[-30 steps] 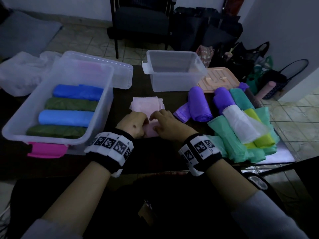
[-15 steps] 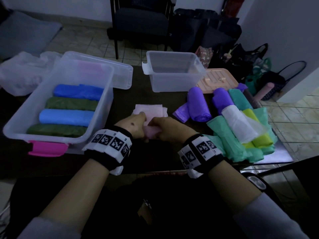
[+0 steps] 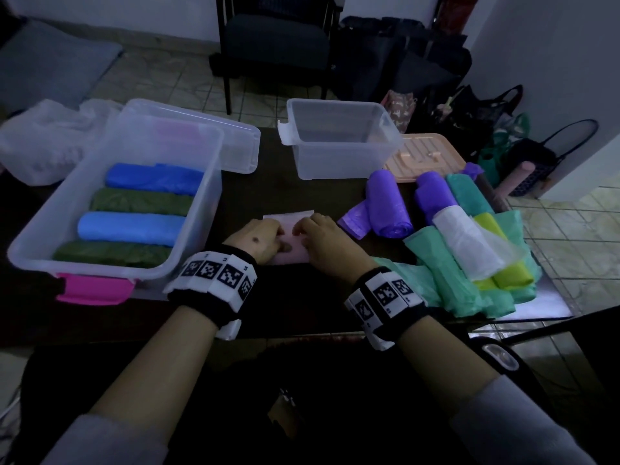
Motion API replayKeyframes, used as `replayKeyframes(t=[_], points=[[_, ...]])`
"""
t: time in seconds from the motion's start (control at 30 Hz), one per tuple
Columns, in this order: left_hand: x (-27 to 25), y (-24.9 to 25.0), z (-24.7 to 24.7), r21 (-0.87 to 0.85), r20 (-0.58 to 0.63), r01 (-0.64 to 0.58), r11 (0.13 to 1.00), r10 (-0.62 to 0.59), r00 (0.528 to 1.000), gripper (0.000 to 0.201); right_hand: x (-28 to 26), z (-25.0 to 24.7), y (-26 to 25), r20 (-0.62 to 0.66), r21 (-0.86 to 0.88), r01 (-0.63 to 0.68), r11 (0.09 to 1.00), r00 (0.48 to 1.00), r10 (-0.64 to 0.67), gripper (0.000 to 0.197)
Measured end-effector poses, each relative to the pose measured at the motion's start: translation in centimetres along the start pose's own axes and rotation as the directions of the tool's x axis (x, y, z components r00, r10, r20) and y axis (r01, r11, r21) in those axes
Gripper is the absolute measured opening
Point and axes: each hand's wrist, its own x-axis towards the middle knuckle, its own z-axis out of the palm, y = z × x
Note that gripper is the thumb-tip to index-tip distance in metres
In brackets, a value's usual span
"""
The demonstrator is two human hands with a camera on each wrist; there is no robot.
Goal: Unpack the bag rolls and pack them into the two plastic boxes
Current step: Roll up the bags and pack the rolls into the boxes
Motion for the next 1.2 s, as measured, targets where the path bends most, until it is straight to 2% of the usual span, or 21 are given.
replayKeyframes(t=[0.1, 0.17, 0.3, 0.4, 0.5, 0.63, 0.7, 0.77, 0.9, 1.03, 1.2], points=[[0.1, 0.5, -0.4, -0.013, -0.03, 0.013, 1.0, -0.013, 0.999, 0.043, -0.3, -0.1, 0.2, 0.055, 0.031, -0.01, 0.999, 0.998, 0.008, 0.049], [0.0, 0.7, -0.7, -0.045, -0.007, -0.017, 0.999, 0.016, 1.0, 0.04, -0.2, -0.2, 0.5, 0.117, 0.015, 0.005, 1.0, 0.993, -0.007, 0.061], [0.2, 0.5, -0.5, 0.051, 0.003, -0.069, 0.996, 0.069, 0.998, 0.038, 0.7, -0.5, 0.8, 0.072, 0.027, -0.01, 1.0, 0.997, 0.008, 0.053], [0.2, 0.5, -0.7, 0.07, 0.027, -0.056, 0.996, 0.054, 0.998, 0.037, 1.4, -1.1, 0.5, 0.152, -0.025, -0.027, 0.999, 0.988, 0.031, 0.056], [0.1, 0.4, -0.8, 0.079, 0.031, -0.084, 0.993, 0.082, 0.996, 0.037, 2.2, -1.3, 0.3, 0.174, -0.126, -0.012, 0.992, 0.984, 0.034, 0.076], [-0.1, 0.3, -1.1, 0.059, 0.06, -0.095, 0.994, 0.091, 0.994, 0.045, 2.9, -1.3, 0.3, 0.266, -0.123, -0.06, 0.991, 0.96, 0.092, 0.124], [-0.1, 0.2, -1.1, 0.041, 0.06, -0.09, 0.995, 0.087, 0.994, 0.047, 3.1, -1.0, 0.4, 0.31, -0.168, -0.085, 0.982, 0.941, 0.135, 0.13], [-0.2, 0.2, -1.1, 0.025, 0.064, -0.087, 0.996, 0.085, 0.994, 0.046, 3.1, -0.6, 0.5, 0.309, -0.196, -0.086, 0.977, 0.94, 0.145, 0.125], [-0.4, 0.1, -1.4, -0.003, 0.076, -0.108, 0.994, 0.108, 0.991, 0.048, 2.8, 0.2, 0.4, 0.246, -0.199, -0.05, 0.979, 0.964, 0.099, 0.098], [-0.3, 0.0, -1.5, -0.002, 0.08, -0.121, 0.993, 0.121, 0.989, 0.051, 2.1, 0.8, 0.5, 0.203, -0.108, -0.031, 0.994, 0.978, 0.053, 0.077], [0.0, 0.5, -2.4, 0.037, 0.122, -0.13, 0.991, 0.124, 0.985, 0.048, 0.8, 2.0, 0.6, 0.106, -0.075, -0.006, 0.997, 0.994, 0.014, 0.065]])
